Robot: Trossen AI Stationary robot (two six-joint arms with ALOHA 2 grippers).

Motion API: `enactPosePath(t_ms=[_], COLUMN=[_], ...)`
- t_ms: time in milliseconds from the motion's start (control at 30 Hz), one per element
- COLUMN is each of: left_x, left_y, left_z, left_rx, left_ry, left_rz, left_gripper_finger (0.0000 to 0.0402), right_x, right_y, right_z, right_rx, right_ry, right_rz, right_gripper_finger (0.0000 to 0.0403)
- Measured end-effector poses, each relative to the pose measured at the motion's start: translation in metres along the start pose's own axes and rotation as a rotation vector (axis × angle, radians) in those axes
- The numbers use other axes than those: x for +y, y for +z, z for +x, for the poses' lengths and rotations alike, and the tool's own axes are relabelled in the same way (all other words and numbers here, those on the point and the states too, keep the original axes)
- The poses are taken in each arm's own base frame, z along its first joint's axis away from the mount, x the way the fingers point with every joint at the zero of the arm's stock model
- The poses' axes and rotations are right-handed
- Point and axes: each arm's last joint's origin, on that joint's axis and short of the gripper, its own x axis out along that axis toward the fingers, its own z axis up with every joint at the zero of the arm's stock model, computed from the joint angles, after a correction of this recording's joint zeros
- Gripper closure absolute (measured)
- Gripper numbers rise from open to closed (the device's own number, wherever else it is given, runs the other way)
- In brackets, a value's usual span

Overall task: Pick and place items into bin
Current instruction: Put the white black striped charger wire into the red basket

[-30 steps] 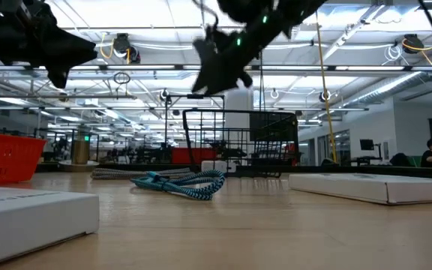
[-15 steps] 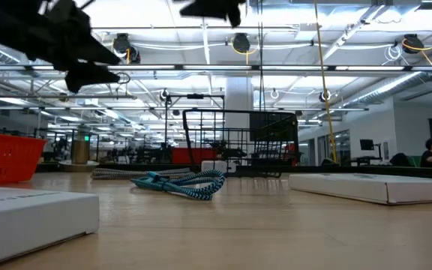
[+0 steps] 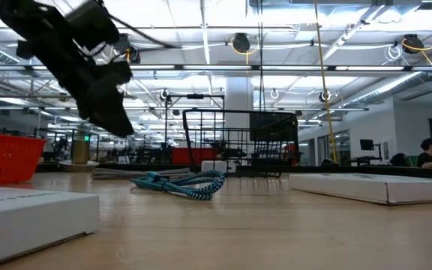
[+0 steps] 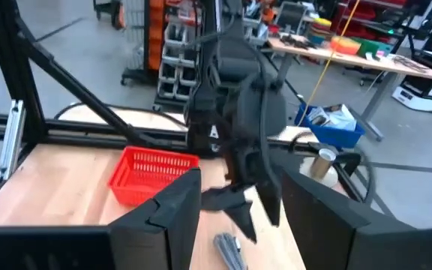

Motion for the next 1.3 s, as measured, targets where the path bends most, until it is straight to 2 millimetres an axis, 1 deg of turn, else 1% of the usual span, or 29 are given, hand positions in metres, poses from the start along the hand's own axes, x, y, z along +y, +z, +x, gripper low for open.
enactPosePath(t_ms=[133, 267, 500, 633, 767, 833, 933, 1067, 1233, 1300], left_x=[-0.003, -0.007, -0.007, -0.008, -0.009, -0.009, -0.010, -0.010, -0.010, -0.009], left_y=[-0.003, -0.012, -0.021, -0.024, -0.022, -0.022, -0.021, -0.019, -0.017, -0.017], left_z=[0.015, 0.031, 0.050, 0.058, 0.059, 0.059, 0.060, 0.061, 0.061, 0.061], left_rx=[0.042, 0.132, 0.178, 0.188, 0.157, 0.155, 0.151, 0.126, 0.084, 0.080], left_ry=[-0.034, -0.104, -0.042, -0.023, -0.033, -0.041, -0.049, -0.059, -0.016, 0.002], left_rz=[0.048, 0.098, 0.133, 0.160, 0.156, 0.162, 0.161, 0.155, 0.177, 0.178], left_gripper_finger=[0.0151, 0.0151, 0.0151, 0.0151, 0.0151, 0.0160, 0.0196, 0.0273, 0.0368, 0.0386], right_x=[-0.003, -0.003, -0.003, -0.002, 0.000, 0.000, 0.000, 0.000, 0.001, 0.001], right_y=[0.001, 0.000, 0.000, 0.000, -0.005, -0.009, -0.011, -0.009, -0.007, -0.008], right_z=[-0.008, -0.011, -0.011, -0.012, -0.011, -0.010, -0.010, -0.010, -0.010, -0.010], right_rx=[-0.011, -0.011, -0.020, -0.009, -0.002, 0.004, 0.003, -0.011, -0.026, -0.024], right_ry=[-0.001, 0.001, 0.001, 0.006, 0.013, 0.012, 0.010, 0.009, 0.011, 0.011], right_rz=[0.003, 0.004, 0.010, 0.026, 0.028, 0.040, 0.050, 0.054, 0.054, 0.052], right_gripper_finger=[0.0223, 0.0226, 0.0223, 0.0225, 0.0226, 0.0225, 0.0223, 0.0224, 0.0226, 0.0224])
